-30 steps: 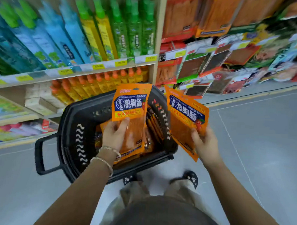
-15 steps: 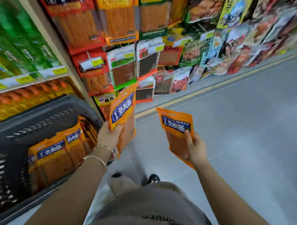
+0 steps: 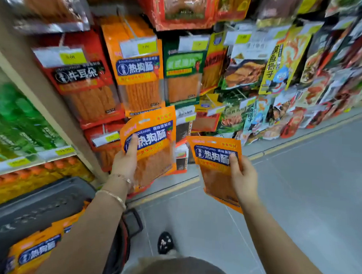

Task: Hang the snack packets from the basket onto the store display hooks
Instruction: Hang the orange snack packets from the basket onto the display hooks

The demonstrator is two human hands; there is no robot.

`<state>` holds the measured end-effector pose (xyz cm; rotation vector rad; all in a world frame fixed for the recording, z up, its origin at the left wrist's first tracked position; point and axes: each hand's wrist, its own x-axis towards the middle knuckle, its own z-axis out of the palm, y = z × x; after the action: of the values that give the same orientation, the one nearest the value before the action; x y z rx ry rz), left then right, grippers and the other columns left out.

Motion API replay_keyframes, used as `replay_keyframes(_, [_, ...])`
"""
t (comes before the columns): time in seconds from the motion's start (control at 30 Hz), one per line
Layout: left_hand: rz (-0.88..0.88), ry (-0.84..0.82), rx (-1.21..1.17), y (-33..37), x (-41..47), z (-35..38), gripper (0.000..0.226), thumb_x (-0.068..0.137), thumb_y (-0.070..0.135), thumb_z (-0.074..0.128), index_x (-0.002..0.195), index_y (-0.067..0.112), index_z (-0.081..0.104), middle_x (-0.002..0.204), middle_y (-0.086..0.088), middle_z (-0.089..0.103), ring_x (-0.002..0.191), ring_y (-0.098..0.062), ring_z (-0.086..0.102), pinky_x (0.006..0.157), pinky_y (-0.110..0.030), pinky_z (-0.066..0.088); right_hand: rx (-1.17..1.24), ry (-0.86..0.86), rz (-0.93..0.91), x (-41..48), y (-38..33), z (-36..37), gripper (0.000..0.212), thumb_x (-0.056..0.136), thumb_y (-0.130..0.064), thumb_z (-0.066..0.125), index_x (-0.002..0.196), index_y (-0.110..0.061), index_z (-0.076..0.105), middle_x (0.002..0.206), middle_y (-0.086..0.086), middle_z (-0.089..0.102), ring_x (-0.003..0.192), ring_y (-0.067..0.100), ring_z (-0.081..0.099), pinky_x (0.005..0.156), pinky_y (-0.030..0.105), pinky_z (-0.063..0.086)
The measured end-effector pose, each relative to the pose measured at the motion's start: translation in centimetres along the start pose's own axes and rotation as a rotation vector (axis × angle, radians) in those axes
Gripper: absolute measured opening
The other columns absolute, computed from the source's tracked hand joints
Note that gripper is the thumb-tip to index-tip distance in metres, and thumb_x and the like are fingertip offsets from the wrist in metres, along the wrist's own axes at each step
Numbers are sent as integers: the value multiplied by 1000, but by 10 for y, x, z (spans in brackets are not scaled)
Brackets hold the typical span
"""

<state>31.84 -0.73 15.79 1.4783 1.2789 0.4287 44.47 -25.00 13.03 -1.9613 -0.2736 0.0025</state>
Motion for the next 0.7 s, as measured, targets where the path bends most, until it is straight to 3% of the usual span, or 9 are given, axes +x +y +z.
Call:
replay_keyframes(0.07, [38, 28, -28, 28, 19, -3, 82, 78, 78, 35, 121, 9, 51, 101, -6, 55, 80, -23, 48, 72, -34, 33, 22, 14, -93, 33, -24, 11, 25, 97, -35, 48, 79, -21, 60, 72, -9, 60, 69, -2, 53, 57, 9, 36])
replay_keyframes(0.13, [122, 61, -67, 55, 32, -8, 65, 82, 72, 38, 102, 11, 50, 90, -5, 55, 73, -19, 49, 72, -34, 34, 49, 25, -181, 61, -52, 21, 26, 98, -33, 48, 73, -26, 55, 67, -15, 58, 67, -13, 51, 58, 4, 35])
replay_keyframes(0.23, [322, 73, -147, 88, 48, -22, 59, 87, 57, 50, 124, 10, 53, 117, 4, 51, 103, -15, 50, 89, -29, 36, 117, 26, -328, 99, -92, 34, 12, 99, -27, 46, 94, -32, 56, 86, -26, 58, 82, -22, 50, 68, 0, 36])
replay_keyframes(0.27, [378, 61, -159, 97, 53, -28, 53, 87, 54, 53, 124, 16, 53, 122, 4, 54, 111, -16, 52, 96, -34, 40, 151, 17, -365, 111, -104, 38, 11, 99, -26, 46, 98, -29, 56, 91, -23, 58, 86, -18, 53, 73, 5, 40])
replay_keyframes(0.33, [455, 71, -213, 115, 63, -41, 28, 86, 49, 58, 105, 29, 61, 108, 7, 64, 105, -16, 60, 99, -43, 44, 195, 6, -435, 133, -129, 47, 16, 99, -26, 45, 93, -15, 56, 86, -6, 61, 83, 7, 58, 75, 22, 45])
replay_keyframes(0.37, [456, 91, -261, 124, 68, -48, 26, 83, 50, 61, 99, 30, 63, 106, 8, 66, 103, -15, 61, 99, -43, 44, 214, 13, -474, 142, -143, 52, 18, 99, -25, 46, 91, -11, 55, 83, -3, 59, 79, 13, 55, 73, 23, 44])
replay_keyframes(0.47, [472, 181, -369, 155, 71, -66, 43, 73, 62, 61, 101, 29, 64, 111, 4, 65, 108, -20, 60, 94, -37, 45, 288, 20, -568, 164, -189, 67, 11, 98, -24, 48, 94, -23, 57, 85, -16, 57, 81, -1, 52, 71, 8, 39])
replay_keyframes(0.57, [541, 241, -395, 189, 71, -79, 49, 63, 72, 57, 83, 29, 69, 84, 14, 71, 90, -11, 67, 83, -36, 51, 374, -20, -607, 181, -231, 83, 14, 98, -24, 48, 87, -30, 55, 85, -14, 58, 77, -6, 52, 69, 10, 39])
replay_keyframes(0.7, [604, 248, -497, 230, 71, -94, 37, 56, 74, 64, 73, 42, 72, 80, 10, 74, 83, -14, 70, 84, -46, 54, 468, -102, -644, 202, -289, 101, 12, 96, -26, 50, 90, -32, 58, 85, -19, 59, 77, -16, 53, 68, 11, 41])
